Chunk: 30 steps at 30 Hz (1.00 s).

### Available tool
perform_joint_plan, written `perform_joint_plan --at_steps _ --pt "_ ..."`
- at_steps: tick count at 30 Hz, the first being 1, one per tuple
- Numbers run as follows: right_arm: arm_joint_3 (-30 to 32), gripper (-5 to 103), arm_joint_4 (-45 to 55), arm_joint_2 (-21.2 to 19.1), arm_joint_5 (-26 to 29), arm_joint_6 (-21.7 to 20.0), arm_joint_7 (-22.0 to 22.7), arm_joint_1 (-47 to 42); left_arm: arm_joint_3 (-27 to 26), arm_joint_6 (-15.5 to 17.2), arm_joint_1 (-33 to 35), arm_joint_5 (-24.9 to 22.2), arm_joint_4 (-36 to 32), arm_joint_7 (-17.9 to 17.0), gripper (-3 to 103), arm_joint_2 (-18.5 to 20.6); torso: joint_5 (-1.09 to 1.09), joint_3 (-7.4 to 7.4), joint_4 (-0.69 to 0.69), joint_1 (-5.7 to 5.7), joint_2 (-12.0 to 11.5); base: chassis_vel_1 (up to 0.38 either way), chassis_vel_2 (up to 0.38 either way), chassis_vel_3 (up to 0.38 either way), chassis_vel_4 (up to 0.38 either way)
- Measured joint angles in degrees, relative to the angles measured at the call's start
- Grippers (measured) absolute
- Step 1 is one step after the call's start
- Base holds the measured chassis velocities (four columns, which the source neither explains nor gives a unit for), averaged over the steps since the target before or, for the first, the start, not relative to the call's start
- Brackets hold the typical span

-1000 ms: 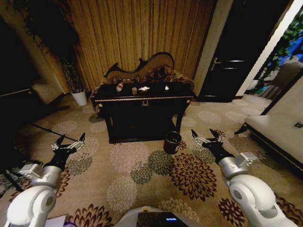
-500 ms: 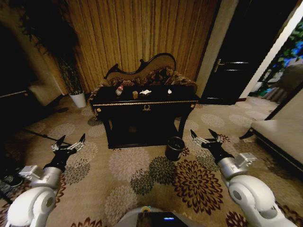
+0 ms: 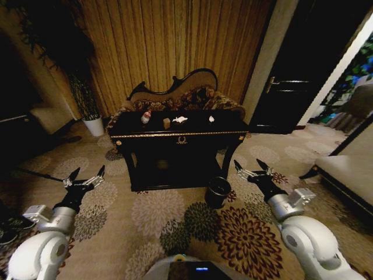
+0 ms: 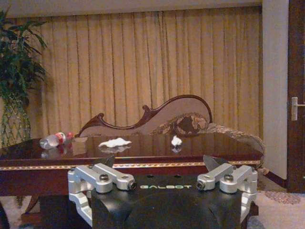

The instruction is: Move to the front of the table and place the trash on the table into the trash bin.

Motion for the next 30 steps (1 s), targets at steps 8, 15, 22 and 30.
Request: perform_joint_plan --at_steps 8,15,22,30 --pt "-0.1 100 0.5 0.0 -0.9 0.0 0.0 -0.5 -0.6 -0.5 0.5 0.0 0.0 0.4 100 -0.1 -0.01 0.00 0.00 -0.01 0.0 -0.152 0.143 0.150 -0.133" --pt "-0.8 100 0.6 0.2 -2.1 -0.1 -0.2 -0.8 -1.3 -0.8 0.8 -0.2 0.2 1.2 100 -0.1 0.02 0.00 -0.01 -0.01 0.0 -0.180 0.172 0.170 -0.168" --pt "-1.2 100 0.7 0.3 -2.6 -0.2 -0.4 -0.9 -1.4 -1.4 1.0 -0.2 0.6 1.6 100 -0.3 -0.02 0.00 0.02 -0.01 0.0 -0.173 0.199 0.177 -0.207" --pt "-1.1 100 0.6 0.2 -2.6 -0.2 -0.4 -0.9 -1.4 -1.7 1.2 -0.2 0.8 2.0 100 -0.6 0.00 0.00 -0.03 0.00 0.0 -0.194 0.182 0.193 -0.197"
